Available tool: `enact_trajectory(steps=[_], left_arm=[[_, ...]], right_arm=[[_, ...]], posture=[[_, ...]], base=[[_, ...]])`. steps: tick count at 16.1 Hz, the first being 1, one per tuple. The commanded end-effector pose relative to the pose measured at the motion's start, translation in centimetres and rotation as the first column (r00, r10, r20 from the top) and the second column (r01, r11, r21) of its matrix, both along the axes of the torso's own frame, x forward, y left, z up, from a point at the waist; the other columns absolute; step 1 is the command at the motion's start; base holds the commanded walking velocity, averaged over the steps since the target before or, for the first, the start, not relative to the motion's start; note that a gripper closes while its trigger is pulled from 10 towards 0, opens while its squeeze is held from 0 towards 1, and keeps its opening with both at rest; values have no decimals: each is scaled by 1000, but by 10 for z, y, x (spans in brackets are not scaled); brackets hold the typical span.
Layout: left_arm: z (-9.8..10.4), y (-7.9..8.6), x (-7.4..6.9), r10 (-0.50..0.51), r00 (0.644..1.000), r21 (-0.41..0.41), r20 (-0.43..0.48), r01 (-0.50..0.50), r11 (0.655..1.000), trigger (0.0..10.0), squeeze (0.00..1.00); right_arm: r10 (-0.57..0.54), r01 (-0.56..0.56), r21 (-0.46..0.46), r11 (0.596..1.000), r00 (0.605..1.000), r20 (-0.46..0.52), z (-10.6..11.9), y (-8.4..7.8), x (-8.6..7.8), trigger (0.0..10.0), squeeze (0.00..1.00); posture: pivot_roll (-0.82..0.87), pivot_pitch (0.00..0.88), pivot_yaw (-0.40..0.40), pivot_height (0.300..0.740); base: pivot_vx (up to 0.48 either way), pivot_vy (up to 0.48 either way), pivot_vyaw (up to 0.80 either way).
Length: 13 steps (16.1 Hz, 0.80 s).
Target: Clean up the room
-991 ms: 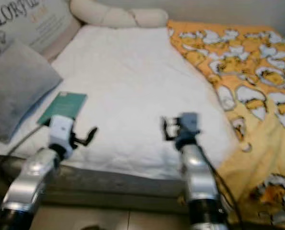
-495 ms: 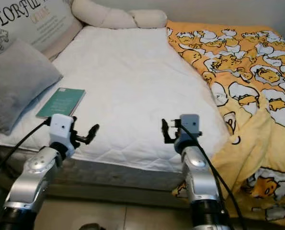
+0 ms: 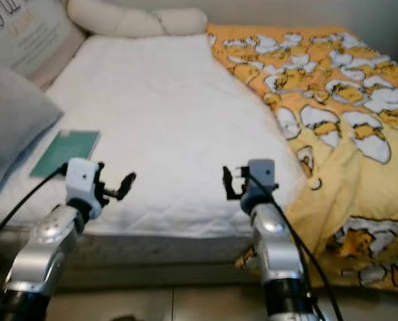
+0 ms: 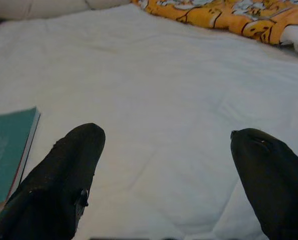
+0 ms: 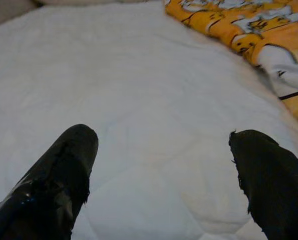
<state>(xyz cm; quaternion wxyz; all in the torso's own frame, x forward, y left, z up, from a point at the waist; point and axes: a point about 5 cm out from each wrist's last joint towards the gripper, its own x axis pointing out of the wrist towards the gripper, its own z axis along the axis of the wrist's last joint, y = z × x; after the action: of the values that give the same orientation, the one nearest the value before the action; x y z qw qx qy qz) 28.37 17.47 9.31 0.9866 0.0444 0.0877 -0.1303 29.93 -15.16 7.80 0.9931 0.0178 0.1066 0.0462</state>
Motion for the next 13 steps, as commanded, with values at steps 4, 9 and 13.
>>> enact_trajectory(steps=[4,9,13], left_arm=[[4,-5,2,-26,1000,-3,9,26,1000,10000,467],[4,-4,3,-25,1000,2,10,25,1000,10000,447],[4,-4,3,-26,1000,9,11,26,1000,10000,443]], right_arm=[[-28,28,0,1000,1000,-10,0,-7,1,10000,1000],[4,-4,-24,1000,1000,9,3,-4,2,10000,141],[68,-68,-54,996,998,-4,2,0,2,10000,0]], posture=[[97,0,26,740],[100,0,24,740],[100,0,24,740]], base=[[296,0,-780],[333,0,-461],[336,0,0]])
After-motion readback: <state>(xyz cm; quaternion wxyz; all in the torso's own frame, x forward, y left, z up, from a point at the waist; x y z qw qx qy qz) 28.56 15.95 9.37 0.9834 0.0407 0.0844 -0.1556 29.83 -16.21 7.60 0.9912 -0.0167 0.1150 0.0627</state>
